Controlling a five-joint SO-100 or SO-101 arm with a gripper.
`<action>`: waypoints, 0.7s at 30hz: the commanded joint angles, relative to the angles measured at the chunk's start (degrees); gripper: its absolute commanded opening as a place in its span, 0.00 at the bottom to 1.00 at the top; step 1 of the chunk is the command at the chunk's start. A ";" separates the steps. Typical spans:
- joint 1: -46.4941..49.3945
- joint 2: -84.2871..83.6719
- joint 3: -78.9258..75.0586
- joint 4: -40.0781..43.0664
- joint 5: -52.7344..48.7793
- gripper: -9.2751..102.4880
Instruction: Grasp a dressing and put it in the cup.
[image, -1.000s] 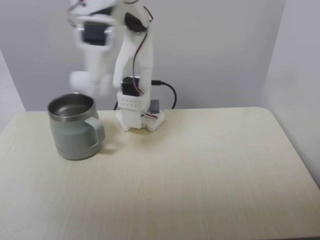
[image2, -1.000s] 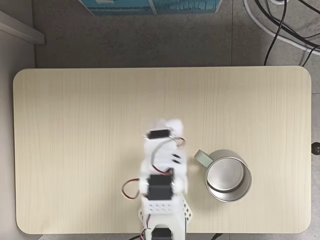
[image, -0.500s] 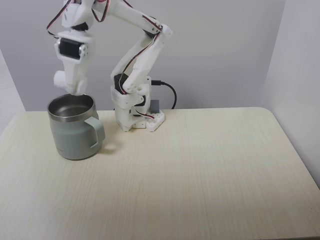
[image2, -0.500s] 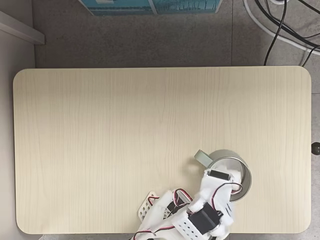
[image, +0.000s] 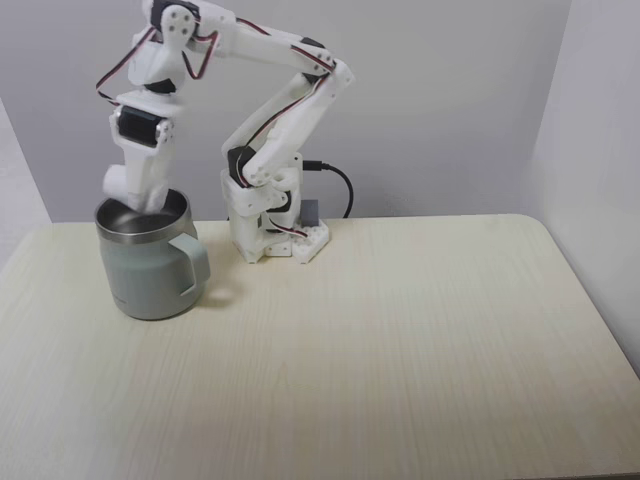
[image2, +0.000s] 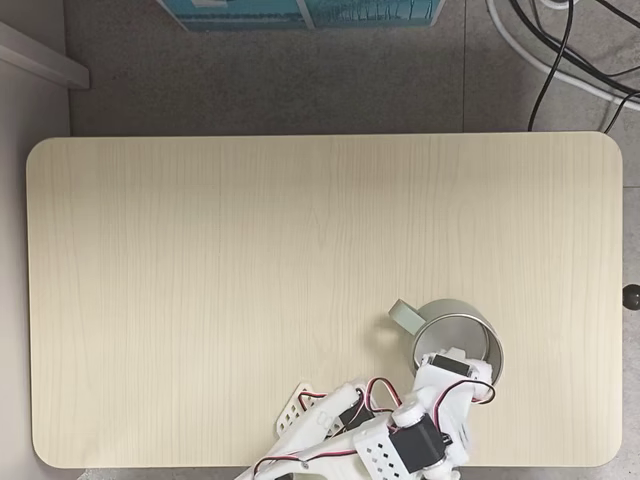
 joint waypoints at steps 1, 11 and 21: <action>0.62 -1.58 -1.05 -1.93 0.09 0.29; 0.62 -2.46 -3.43 -2.72 -0.70 0.31; -2.11 -4.66 -7.38 -2.11 -0.53 0.31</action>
